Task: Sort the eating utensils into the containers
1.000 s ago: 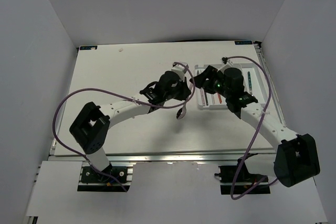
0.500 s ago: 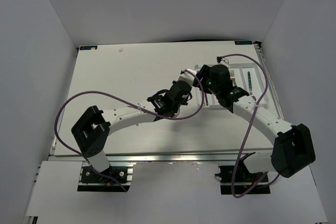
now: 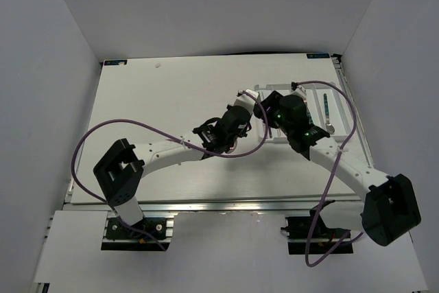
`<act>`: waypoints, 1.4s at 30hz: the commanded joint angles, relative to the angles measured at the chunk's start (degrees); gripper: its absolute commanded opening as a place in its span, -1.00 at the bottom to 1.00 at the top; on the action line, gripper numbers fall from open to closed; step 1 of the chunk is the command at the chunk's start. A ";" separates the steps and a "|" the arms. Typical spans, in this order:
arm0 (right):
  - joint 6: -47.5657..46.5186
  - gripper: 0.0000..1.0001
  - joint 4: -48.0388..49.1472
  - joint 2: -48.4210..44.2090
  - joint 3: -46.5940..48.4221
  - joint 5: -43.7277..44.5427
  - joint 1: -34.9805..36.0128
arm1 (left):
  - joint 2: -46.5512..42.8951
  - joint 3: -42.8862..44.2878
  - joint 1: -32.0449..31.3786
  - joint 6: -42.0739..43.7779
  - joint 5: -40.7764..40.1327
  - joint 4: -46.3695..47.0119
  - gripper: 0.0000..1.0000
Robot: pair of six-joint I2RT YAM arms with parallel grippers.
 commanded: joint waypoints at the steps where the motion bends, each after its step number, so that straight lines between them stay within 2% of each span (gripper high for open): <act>1: 3.36 0.13 7.06 -3.54 -1.65 2.58 0.24 | -3.59 0.16 -0.44 -0.75 -0.06 1.76 -1.00; 7: 4.07 0.12 7.41 -2.76 -0.42 1.00 0.24 | -3.58 0.42 -0.45 -1.36 1.78 2.20 -1.00; 15: 3.28 0.10 7.67 2.96 3.44 0.03 0.07 | -4.55 -0.28 -0.45 -1.80 5.13 3.70 -1.00; 20: 2.84 -0.01 8.91 6.03 4.68 -2.16 -0.29 | -5.78 -1.42 -0.36 -1.45 6.71 4.66 -1.00; 21: 2.84 -0.07 8.91 6.38 4.85 -2.51 -0.29 | -5.78 -1.42 -0.44 -1.54 6.45 4.58 -1.00; 24: 2.84 -0.46 10.31 6.56 3.71 -3.57 -0.29 | -5.26 -0.90 -0.44 -1.28 5.92 3.96 -1.00; 29: 1.53 -1.00 11.89 4.81 1.87 -5.06 -0.29 | -4.64 -0.02 -0.36 -1.63 3.81 3.44 -1.00; 32: -0.67 -1.00 13.03 3.93 1.34 -6.64 -1.07 | -3.94 1.64 -0.36 -1.89 2.49 1.60 -0.99; 33: -1.63 -1.00 13.82 3.93 1.34 -7.69 -2.47 | -3.76 2.17 -0.36 -2.15 2.49 1.15 -0.64; 35: -5.85 -1.00 14.35 4.80 1.51 -13.90 -4.93 | -3.93 3.32 -0.36 -2.42 2.05 -1.37 -0.20; 36: -7.69 -1.00 14.27 5.24 2.47 -16.73 -8.25 | -4.28 3.50 -0.36 -3.03 1.53 -2.10 0.65; 37: -9.80 -1.00 14.01 6.29 3.18 -19.19 -10.11 | -4.81 3.76 -0.36 -3.12 1.35 -2.97 0.96; 38: -14.43 -1.00 13.05 6.91 4.05 -23.83 -12.13 | -6.21 4.02 -0.36 -3.21 0.39 -5.59 0.96; 42: -27.89 -1.00 4.09 11.65 12.83 -33.26 -22.42 | -12.18 4.29 -0.44 -4.87 -3.57 -15.18 0.96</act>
